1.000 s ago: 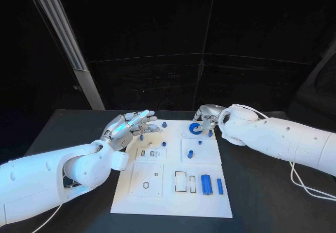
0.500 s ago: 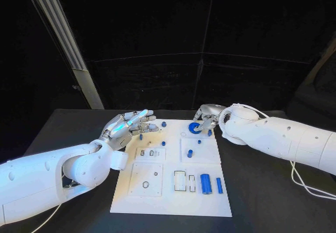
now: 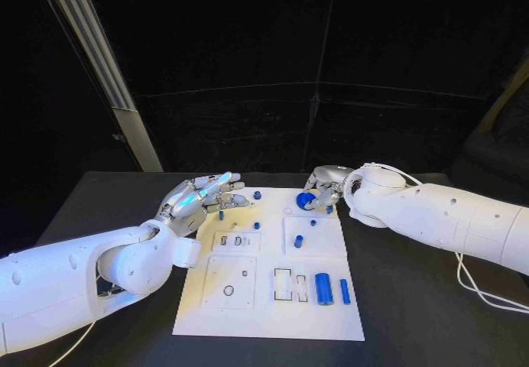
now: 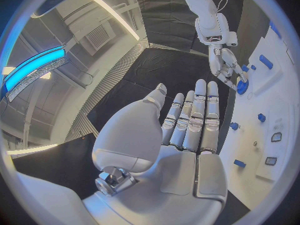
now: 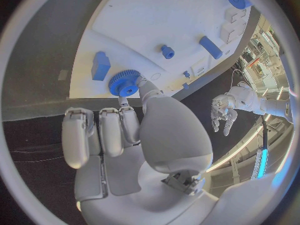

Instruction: Assemble the parts on the task board

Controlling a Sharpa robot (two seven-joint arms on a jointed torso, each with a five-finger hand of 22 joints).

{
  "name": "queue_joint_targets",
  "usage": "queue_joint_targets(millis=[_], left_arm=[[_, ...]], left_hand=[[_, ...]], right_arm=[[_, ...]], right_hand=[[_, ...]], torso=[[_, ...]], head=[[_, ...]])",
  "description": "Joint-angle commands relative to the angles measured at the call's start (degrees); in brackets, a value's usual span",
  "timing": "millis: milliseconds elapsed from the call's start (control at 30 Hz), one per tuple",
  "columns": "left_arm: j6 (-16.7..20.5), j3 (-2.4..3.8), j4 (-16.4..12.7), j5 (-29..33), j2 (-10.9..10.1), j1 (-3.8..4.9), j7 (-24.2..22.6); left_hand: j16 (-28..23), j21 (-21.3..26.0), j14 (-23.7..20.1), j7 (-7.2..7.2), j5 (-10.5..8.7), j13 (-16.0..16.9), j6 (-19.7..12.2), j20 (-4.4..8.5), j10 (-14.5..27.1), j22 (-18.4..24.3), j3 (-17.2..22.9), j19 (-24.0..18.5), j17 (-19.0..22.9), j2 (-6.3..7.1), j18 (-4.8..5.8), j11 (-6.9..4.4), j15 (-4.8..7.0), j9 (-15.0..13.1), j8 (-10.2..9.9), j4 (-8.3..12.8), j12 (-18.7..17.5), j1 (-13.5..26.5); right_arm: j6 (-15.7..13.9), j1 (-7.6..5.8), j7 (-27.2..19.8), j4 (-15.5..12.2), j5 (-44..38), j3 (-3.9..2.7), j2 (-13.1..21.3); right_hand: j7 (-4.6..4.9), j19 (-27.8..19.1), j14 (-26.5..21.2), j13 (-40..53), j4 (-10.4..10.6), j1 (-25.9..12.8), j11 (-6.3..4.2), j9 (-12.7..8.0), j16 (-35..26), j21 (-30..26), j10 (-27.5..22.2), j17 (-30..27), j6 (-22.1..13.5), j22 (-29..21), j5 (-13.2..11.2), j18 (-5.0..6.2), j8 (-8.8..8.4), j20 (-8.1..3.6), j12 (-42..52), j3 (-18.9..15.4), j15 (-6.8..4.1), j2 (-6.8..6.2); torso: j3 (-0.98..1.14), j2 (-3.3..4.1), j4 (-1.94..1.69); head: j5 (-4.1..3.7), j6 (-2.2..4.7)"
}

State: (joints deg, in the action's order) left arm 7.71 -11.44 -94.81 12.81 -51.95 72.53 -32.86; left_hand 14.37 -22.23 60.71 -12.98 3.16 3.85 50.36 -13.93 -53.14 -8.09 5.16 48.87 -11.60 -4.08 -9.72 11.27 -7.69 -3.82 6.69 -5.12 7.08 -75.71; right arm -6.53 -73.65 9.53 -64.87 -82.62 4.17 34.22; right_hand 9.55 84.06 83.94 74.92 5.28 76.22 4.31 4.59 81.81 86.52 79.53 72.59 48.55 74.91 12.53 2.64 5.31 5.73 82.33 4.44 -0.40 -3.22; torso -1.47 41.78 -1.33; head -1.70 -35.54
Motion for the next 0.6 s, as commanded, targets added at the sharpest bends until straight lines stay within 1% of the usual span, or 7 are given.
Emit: queue_joint_targets(millis=[33,300,367,400,467,533,600], left_arm=[[-0.78,0.04,-0.05,-0.06,0.00,0.08,-0.21],[-0.78,0.04,-0.02,-0.06,0.03,0.08,-0.19],[-0.77,0.03,0.00,-0.06,0.04,0.08,-0.19],[-0.77,0.03,0.01,-0.06,0.04,0.08,-0.19],[-0.76,0.03,0.02,-0.06,0.03,0.08,-0.18],[-0.76,0.03,0.02,-0.06,0.02,0.08,-0.18],[-0.76,0.03,0.04,-0.06,0.02,0.08,-0.17]], left_hand=[[-0.37,0.35,0.18,-1.81,0.19,-0.01,-0.42,-0.19,-0.04,0.09,0.00,0.19,-0.05,-0.66,-0.71,0.13,-0.25,0.05,-0.34,0.46,-0.23,-0.06],[-0.39,0.35,0.19,-1.81,0.19,-0.01,-0.41,-0.20,-0.05,0.10,0.03,0.19,-0.06,-0.66,-0.71,0.12,-0.25,0.05,-0.34,0.50,-0.24,-0.07],[-0.39,0.35,0.19,-1.81,0.19,-0.01,-0.41,-0.20,-0.05,0.10,0.03,0.19,-0.06,-0.66,-0.71,0.12,-0.25,0.05,-0.34,0.50,-0.24,-0.07],[-0.39,0.35,0.19,-1.81,0.19,-0.01,-0.41,-0.20,-0.05,0.10,0.03,0.19,-0.06,-0.66,-0.71,0.12,-0.25,0.05,-0.34,0.50,-0.24,-0.07],[-0.39,0.35,0.19,-1.81,0.19,-0.01,-0.41,-0.20,-0.05,0.10,0.03,0.19,-0.06,-0.66,-0.71,0.12,-0.25,0.05,-0.34,0.50,-0.24,-0.07],[-0.39,0.35,0.19,-1.81,0.19,-0.01,-0.41,-0.20,-0.05,0.10,0.03,0.19,-0.06,-0.66,-0.71,0.12,-0.25,0.05,-0.34,0.50,-0.24,-0.07],[-0.39,0.35,0.19,-1.81,0.19,-0.01,-0.41,-0.20,-0.05,0.10,0.03,0.19,-0.06,-0.66,-0.71,0.12,-0.25,0.05,-0.34,0.50,-0.24,-0.07]], right_arm=[[1.55,-0.06,-0.07,0.14,-0.72,-0.01,-0.06],[1.46,0.15,0.28,0.42,-0.87,-0.01,-0.22],[1.07,0.19,0.32,0.45,-1.06,-0.01,-0.30],[0.81,0.22,0.26,0.43,-1.25,-0.01,-0.32],[0.14,0.28,-0.02,0.33,-1.66,-0.01,-0.34],[-0.60,0.33,-0.45,0.18,-1.95,-0.01,-0.37],[-1.57,0.39,-0.93,-0.04,-2.38,-0.01,-0.43]], right_hand=[[0.01,0.65,3.08,0.82,-0.47,0.18,0.27,0.01,0.31,0.34,-0.02,0.13,-0.29,5.87,0.30,-0.74,-0.05,0.46,-0.33,0.07,0.43,0.43],[0.09,0.73,3.00,0.67,-1.52,1.42,0.33,0.19,0.45,0.40,-0.28,0.27,0.12,6.06,0.56,-0.76,0.70,0.65,-0.58,1.07,0.53,1.40],[0.10,0.75,2.97,0.75,-2.19,2.18,0.32,0.28,0.51,0.42,-0.27,0.33,0.45,6.13,-0.65,-0.77,1.13,0.68,-0.62,1.91,0.54,1.95],[0.11,0.74,2.97,0.76,-2.45,2.48,0.32,0.31,0.54,0.42,-0.27,0.36,0.56,6.13,-0.84,-0.77,1.27,0.69,-0.65,2.28,0.54,2.18],[0.16,0.80,2.96,1.18,-3.67,4.08,0.29,0.66,0.60,0.47,0.03,0.45,2.29,6.26,-1.53,-0.79,2.33,0.67,-0.48,4.00,0.51,3.21],[0.17,0.81,2.96,1.34,-4.38,4.70,0.29,0.78,0.66,0.49,0.15,0.54,3.19,6.31,-1.93,-0.80,2.84,0.68,-0.44,5.11,0.51,3.62],[-0.03,0.91,2.95,1.64,-5.36,5.75,0.13,1.05,0.72,0.56,0.37,0.63,4.95,6.49,-2.84,-0.83,3.75,0.63,-0.31,6.78,0.38,4.45]], torso=[[0.02,0.02,0.00],[0.01,0.00,-0.01],[0.01,0.00,-0.04],[0.02,-0.01,-0.06],[0.01,-0.01,-0.07],[0.00,0.00,-0.02],[0.01,0.00,0.05]], head=[[0.08,-0.12],[0.21,-0.26],[0.20,-0.36],[0.20,-0.40],[0.21,-0.45],[0.24,-0.47],[0.27,-0.46]])
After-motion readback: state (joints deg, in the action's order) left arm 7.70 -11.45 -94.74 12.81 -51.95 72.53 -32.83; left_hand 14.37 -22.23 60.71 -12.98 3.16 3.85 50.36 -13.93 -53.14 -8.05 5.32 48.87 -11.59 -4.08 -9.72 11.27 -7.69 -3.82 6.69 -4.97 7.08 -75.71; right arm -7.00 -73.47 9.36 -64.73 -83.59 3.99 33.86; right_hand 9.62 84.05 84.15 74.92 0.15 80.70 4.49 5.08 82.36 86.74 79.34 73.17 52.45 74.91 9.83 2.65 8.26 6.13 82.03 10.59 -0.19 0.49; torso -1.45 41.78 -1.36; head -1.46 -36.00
